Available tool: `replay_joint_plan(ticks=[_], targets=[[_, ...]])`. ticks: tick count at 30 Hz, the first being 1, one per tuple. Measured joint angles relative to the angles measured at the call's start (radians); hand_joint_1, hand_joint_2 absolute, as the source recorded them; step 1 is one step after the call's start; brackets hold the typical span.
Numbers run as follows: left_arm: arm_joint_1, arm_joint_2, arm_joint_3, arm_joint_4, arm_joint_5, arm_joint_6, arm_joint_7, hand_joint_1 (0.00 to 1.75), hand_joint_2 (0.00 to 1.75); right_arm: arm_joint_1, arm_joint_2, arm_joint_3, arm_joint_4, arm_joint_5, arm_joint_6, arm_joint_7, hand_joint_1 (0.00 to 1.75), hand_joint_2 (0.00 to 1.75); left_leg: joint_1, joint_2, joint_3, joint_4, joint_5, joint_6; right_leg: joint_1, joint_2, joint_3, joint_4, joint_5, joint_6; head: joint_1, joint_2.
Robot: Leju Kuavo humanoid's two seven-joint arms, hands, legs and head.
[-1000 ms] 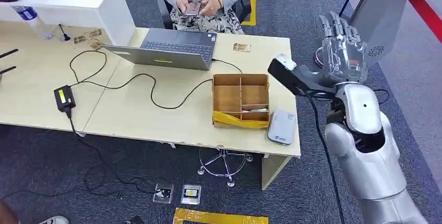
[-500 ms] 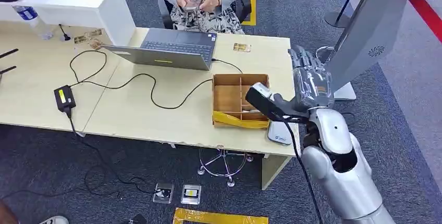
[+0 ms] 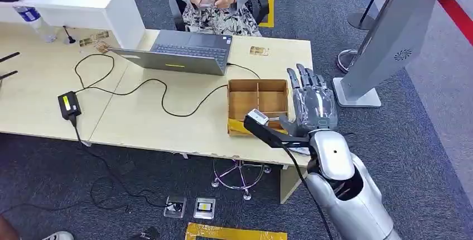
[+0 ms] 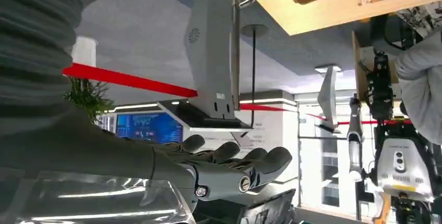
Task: Pass the card to the sensor for recognition and then transmit it.
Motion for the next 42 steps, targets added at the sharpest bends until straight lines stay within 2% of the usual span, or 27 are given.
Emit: replay_joint_plan(ticks=[7,12,22,25,33,42], targets=[[-0.011,-0.002,0.000,0.000,-0.018,-0.010,0.004,0.00,0.00,0.018,0.010,0.010,-0.005,0.024,0.007,-0.001,0.00,1.75,0.000,0.000,0.000,0.000,0.000,0.000,0.000,0.000,0.000,0.000,0.000,0.000,0.000,0.000],[-0.015,-0.004,0.000,0.000,-0.027,-0.010,0.004,0.00,0.00,0.019,0.026,0.023,0.009,0.049,-0.019,0.002,0.00,1.75,0.000,0.000,0.000,0.000,0.000,0.000,0.000,0.000,0.000,0.000,0.000,0.000,0.000,0.000],[-0.033,-0.009,-0.002,0.000,-0.061,-0.029,0.015,0.00,0.00,0.019,0.035,0.025,0.049,0.045,-0.026,-0.003,0.00,1.75,0.000,0.000,0.000,0.000,0.000,0.000,0.000,0.000,0.000,0.000,0.000,0.000,0.000,0.000],[-0.045,-0.011,-0.004,0.000,-0.075,-0.039,0.022,0.00,0.00,0.017,0.044,0.026,0.096,0.039,-0.059,-0.012,0.00,1.75,0.000,0.000,-0.001,0.000,0.000,0.000,0.000,0.000,0.000,0.000,0.000,0.000,0.000,0.000],[-0.061,-0.018,-0.006,0.000,-0.103,-0.050,0.024,0.00,0.00,-0.039,0.071,0.029,0.292,0.022,-0.215,-0.033,0.00,1.75,0.000,-0.001,-0.001,0.000,0.000,0.000,0.000,0.000,0.000,0.000,0.000,0.000,0.000,0.000],[-0.065,-0.023,-0.011,0.000,-0.109,-0.053,0.024,0.00,0.00,-0.073,0.084,0.029,0.429,0.016,-0.246,-0.044,0.00,1.75,0.000,-0.001,-0.001,0.000,0.000,0.000,0.000,0.000,0.000,0.000,0.000,0.000,0.000,0.000]])
